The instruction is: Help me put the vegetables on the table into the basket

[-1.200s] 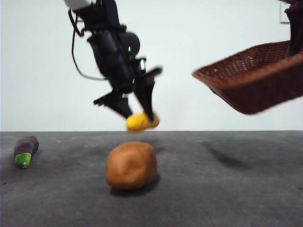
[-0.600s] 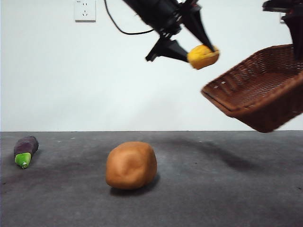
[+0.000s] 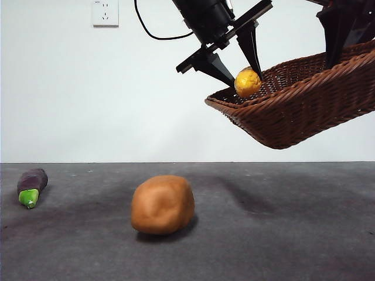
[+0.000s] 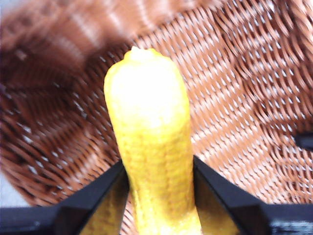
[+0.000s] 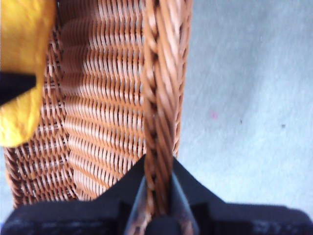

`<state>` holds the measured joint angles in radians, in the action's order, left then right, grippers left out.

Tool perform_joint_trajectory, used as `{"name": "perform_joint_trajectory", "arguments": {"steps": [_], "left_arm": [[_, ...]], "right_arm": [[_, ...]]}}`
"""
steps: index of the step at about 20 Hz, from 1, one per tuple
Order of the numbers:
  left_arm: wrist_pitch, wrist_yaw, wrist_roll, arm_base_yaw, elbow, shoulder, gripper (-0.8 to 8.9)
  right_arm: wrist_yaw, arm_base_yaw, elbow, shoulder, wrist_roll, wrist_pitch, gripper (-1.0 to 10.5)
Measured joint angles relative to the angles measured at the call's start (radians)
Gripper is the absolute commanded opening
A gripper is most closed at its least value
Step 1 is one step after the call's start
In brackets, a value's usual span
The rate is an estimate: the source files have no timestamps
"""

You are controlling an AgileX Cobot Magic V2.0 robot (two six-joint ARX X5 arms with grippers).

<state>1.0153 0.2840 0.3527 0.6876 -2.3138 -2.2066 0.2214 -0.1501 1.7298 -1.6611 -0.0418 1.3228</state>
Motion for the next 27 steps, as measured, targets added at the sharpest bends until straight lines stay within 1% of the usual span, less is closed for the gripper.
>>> {"name": "perform_joint_trajectory", "arguments": {"steps": [1,2,4,7,9,10,14,15,19,21,22,24,27], "left_arm": [[0.008,-0.001,0.001,0.000,0.000,0.000,4.52],[0.012,0.003,0.000,0.000,0.000,0.000,4.76],[0.018,0.039,-0.003,0.000,0.000,0.000,4.75],[0.080,0.151,-0.039,-0.012,0.000,0.000,4.75],[0.158,0.146,-0.074,-0.019,0.000,0.000,4.75],[0.189,0.129,-0.097,-0.022,0.000,0.002,4.71],[0.296,-0.057,-0.182,-0.006,0.001,0.063,4.71],[0.306,-0.086,-0.203,0.005,0.001,0.098,4.71],[0.305,-0.096,-0.243,0.061,0.000,0.232,4.71],[0.301,-0.130,-0.259,0.100,0.018,0.290,4.71],[0.299,-0.149,-0.265,0.121,0.050,0.324,4.71],[0.301,-0.208,-0.271,0.163,0.171,0.411,4.71],[0.297,-0.326,-0.274,0.203,0.415,0.537,4.71]], "right_arm": [[0.000,0.000,0.000,0.000,0.000,0.005,-0.2],[0.001,0.000,0.000,0.000,0.000,0.007,-0.2],[0.003,0.000,0.000,0.000,0.000,0.013,-0.2],[0.003,0.000,0.000,0.000,0.000,0.016,-0.2],[0.003,0.000,0.000,0.000,0.000,0.016,-0.2],[0.003,0.000,0.000,0.000,0.000,0.016,-0.2],[-0.045,0.000,0.000,-0.001,0.001,0.014,-0.2],[-0.063,0.000,0.000,-0.001,0.001,0.014,-0.2],[-0.065,0.002,0.000,-0.001,0.001,0.014,-0.2],[-0.064,0.002,0.000,-0.001,0.001,0.014,-0.2],[-0.064,0.002,0.000,-0.001,0.001,0.015,-0.2],[-0.065,0.002,0.000,-0.001,0.008,0.016,-0.2],[-0.065,0.002,0.000,-0.002,0.016,0.015,-0.2]]}}
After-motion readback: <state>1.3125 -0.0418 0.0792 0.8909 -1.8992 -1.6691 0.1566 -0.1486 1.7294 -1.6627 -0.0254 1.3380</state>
